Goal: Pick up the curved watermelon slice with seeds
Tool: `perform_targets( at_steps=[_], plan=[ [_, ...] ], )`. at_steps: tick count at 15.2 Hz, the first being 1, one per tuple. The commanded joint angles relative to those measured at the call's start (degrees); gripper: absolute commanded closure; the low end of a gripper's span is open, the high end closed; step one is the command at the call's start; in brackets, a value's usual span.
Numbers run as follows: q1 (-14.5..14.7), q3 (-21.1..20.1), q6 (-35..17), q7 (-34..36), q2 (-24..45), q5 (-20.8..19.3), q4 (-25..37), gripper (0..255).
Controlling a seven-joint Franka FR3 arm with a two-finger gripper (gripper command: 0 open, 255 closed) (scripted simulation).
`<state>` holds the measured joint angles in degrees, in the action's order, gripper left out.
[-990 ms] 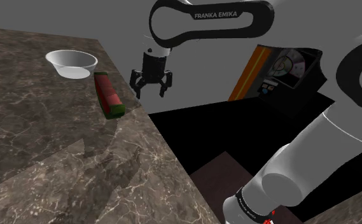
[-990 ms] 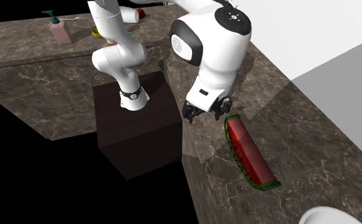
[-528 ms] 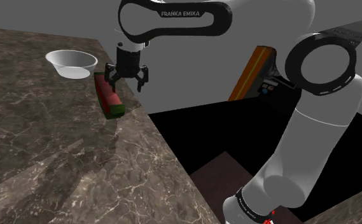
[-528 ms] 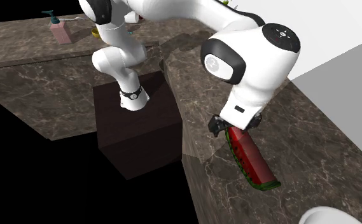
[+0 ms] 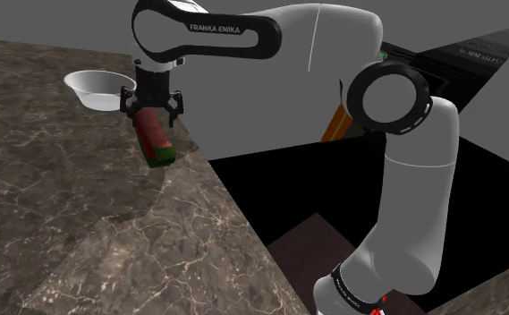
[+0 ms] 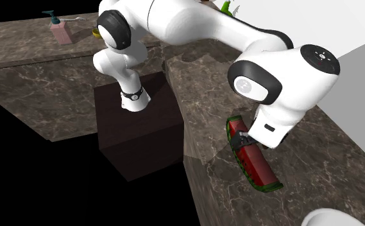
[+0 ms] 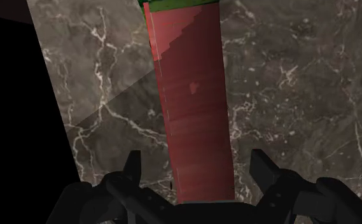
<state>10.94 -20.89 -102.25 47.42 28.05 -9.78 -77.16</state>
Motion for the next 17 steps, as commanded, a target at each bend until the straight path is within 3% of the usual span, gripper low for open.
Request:
perform_targets(
  at_steps=[1,6,7,17],
  plan=[
    [-0.04,0.08,-1.44,0.17,0.26,-0.14,-1.16,0],
    [-0.19,0.19,-4.0,0.35,0.6,-0.32,-3.41,0],
    [-0.21,0.23,-4.03,0.29,0.75,-0.36,-3.29,255],
    [-0.16,0.16,-3.3,0.3,0.49,-0.26,-2.81,255]
  ],
)
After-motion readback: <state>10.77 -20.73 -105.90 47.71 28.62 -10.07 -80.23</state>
